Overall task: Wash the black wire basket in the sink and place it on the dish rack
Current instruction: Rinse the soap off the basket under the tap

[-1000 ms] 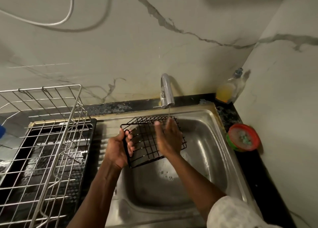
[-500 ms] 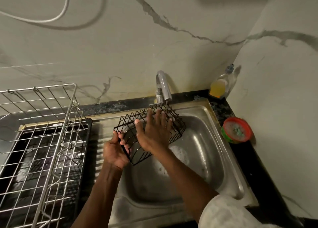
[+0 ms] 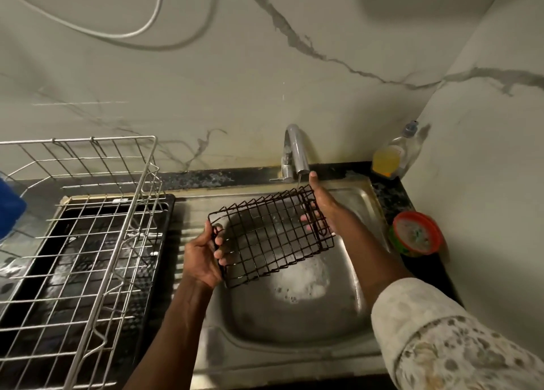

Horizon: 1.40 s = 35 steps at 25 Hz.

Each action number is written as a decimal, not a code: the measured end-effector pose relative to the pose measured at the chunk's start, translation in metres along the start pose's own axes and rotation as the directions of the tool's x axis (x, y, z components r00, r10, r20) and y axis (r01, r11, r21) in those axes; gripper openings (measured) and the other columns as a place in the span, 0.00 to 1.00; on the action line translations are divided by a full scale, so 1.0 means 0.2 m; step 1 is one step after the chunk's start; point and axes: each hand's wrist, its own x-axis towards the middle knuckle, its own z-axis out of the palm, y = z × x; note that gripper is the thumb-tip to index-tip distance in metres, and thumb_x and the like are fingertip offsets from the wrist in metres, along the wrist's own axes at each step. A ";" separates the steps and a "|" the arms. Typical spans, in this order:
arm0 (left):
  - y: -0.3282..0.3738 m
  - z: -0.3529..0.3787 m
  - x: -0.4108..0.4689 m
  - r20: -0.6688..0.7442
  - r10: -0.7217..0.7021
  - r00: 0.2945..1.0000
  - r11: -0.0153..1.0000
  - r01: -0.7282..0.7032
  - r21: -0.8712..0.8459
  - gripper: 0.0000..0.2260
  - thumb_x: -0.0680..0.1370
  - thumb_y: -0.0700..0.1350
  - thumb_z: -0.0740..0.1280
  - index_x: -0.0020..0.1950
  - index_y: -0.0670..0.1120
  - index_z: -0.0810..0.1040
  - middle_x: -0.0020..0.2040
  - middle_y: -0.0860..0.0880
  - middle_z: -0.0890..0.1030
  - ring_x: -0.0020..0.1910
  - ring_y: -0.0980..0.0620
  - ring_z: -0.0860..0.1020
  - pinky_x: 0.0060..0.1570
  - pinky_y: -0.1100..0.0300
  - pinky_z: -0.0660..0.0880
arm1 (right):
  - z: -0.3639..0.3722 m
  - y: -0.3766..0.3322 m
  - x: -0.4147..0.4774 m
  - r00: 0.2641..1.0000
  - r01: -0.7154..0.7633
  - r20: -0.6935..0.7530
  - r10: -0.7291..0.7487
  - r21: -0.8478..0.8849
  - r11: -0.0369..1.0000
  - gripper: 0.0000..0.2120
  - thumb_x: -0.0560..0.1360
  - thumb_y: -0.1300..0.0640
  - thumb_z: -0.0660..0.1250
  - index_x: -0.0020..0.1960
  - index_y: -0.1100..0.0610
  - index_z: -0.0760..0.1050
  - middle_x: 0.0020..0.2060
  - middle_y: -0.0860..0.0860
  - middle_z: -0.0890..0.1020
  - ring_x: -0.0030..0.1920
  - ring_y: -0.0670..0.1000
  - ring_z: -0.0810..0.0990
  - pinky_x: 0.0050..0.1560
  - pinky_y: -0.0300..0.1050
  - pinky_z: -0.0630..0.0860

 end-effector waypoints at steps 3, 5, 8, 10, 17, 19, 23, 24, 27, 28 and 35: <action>0.00 0.04 0.04 -0.237 0.020 0.971 0.979 0.029 0.204 0.18 0.83 0.57 0.59 0.41 0.48 0.78 0.30 0.54 0.74 0.20 0.57 0.67 0.21 0.69 0.60 | -0.01 0.00 -0.03 0.999 0.039 0.018 -0.037 -0.076 0.996 0.52 0.55 0.12 0.56 0.61 0.49 0.77 0.68 0.58 0.77 0.66 0.62 0.78 0.68 0.64 0.71; -0.01 0.06 0.11 -0.335 0.050 0.941 0.929 0.079 0.361 0.20 0.83 0.60 0.58 0.47 0.48 0.81 0.36 0.51 0.79 0.25 0.55 0.71 0.25 0.65 0.63 | -0.01 -0.06 -0.08 0.995 0.103 0.035 -0.098 -0.209 0.973 0.55 0.60 0.13 0.52 0.73 0.50 0.70 0.70 0.58 0.75 0.64 0.60 0.76 0.63 0.59 0.70; -0.03 0.13 0.23 -0.404 0.035 0.914 0.840 0.192 0.507 0.27 0.84 0.64 0.53 0.57 0.45 0.82 0.48 0.41 0.85 0.38 0.46 0.81 0.37 0.56 0.74 | -0.08 -0.04 -0.07 0.994 0.086 -0.050 -0.101 -0.236 0.968 0.49 0.69 0.18 0.53 0.73 0.55 0.70 0.62 0.59 0.78 0.54 0.57 0.78 0.47 0.48 0.72; -0.05 0.19 0.30 -0.429 0.014 0.903 0.789 0.254 0.560 0.32 0.84 0.67 0.50 0.60 0.44 0.82 0.57 0.36 0.85 0.50 0.40 0.82 0.49 0.49 0.77 | -0.13 -0.04 -0.09 0.987 0.054 -0.132 -0.086 -0.233 0.971 0.45 0.70 0.20 0.52 0.64 0.57 0.74 0.51 0.57 0.79 0.47 0.54 0.78 0.38 0.46 0.72; -0.14 0.27 0.31 -0.373 -0.186 0.909 0.845 0.342 0.410 0.39 0.78 0.76 0.43 0.65 0.52 0.81 0.64 0.39 0.79 0.65 0.35 0.75 0.63 0.30 0.67 | -0.29 0.11 0.00 0.956 0.254 -0.259 -0.139 0.489 0.834 0.31 0.79 0.29 0.50 0.56 0.50 0.81 0.58 0.54 0.84 0.62 0.58 0.78 0.72 0.60 0.62; -0.17 0.19 0.31 -0.305 -0.091 0.948 0.942 0.181 0.283 0.37 0.78 0.75 0.49 0.58 0.47 0.83 0.59 0.42 0.82 0.59 0.41 0.77 0.58 0.40 0.73 | -0.31 0.15 0.07 0.969 0.188 -0.240 -0.062 0.551 0.813 0.31 0.79 0.30 0.53 0.59 0.53 0.81 0.52 0.50 0.86 0.57 0.53 0.80 0.68 0.58 0.68; -0.23 0.11 0.25 -0.228 0.142 0.963 0.982 -0.108 0.156 0.23 0.75 0.64 0.70 0.48 0.42 0.80 0.70 0.47 0.80 0.67 0.43 0.79 0.62 0.43 0.76 | -0.29 0.16 0.03 0.993 -0.115 0.051 0.103 0.418 0.901 0.39 0.60 0.30 0.77 0.65 0.50 0.77 0.61 0.58 0.80 0.62 0.64 0.78 0.64 0.72 0.71; -0.23 0.10 0.24 -0.208 0.169 0.963 0.975 -0.132 0.179 0.20 0.73 0.59 0.73 0.52 0.43 0.80 0.69 0.48 0.81 0.68 0.45 0.78 0.61 0.43 0.77 | -0.30 0.16 0.03 0.990 -0.136 0.090 0.109 0.403 0.905 0.36 0.60 0.35 0.79 0.63 0.51 0.78 0.59 0.58 0.80 0.60 0.64 0.79 0.62 0.71 0.74; -0.24 0.08 0.25 -0.111 0.246 0.963 0.939 -0.208 0.272 0.24 0.74 0.44 0.74 0.70 0.55 0.76 0.67 0.48 0.80 0.65 0.48 0.79 0.67 0.44 0.75 | -0.34 0.21 0.05 0.993 -0.040 0.116 -0.015 0.459 0.887 0.23 0.66 0.52 0.76 0.59 0.57 0.81 0.61 0.60 0.81 0.58 0.62 0.82 0.56 0.66 0.79; -0.24 0.06 0.27 -0.122 0.262 0.957 0.930 -0.217 0.296 0.23 0.74 0.42 0.73 0.68 0.56 0.75 0.66 0.46 0.80 0.62 0.47 0.79 0.67 0.44 0.74 | -0.34 0.23 0.08 0.989 -0.007 0.130 -0.068 0.506 0.863 0.20 0.69 0.56 0.71 0.60 0.57 0.81 0.62 0.59 0.81 0.58 0.62 0.82 0.56 0.68 0.79; -0.22 0.13 0.22 -0.154 -0.103 0.983 0.920 0.153 0.361 0.14 0.74 0.51 0.68 0.55 0.46 0.84 0.61 0.37 0.83 0.57 0.33 0.82 0.60 0.33 0.75 | -0.36 0.20 0.14 0.923 0.229 0.174 -0.342 0.466 0.855 0.23 0.74 0.52 0.68 0.68 0.51 0.76 0.67 0.49 0.79 0.65 0.55 0.78 0.64 0.62 0.75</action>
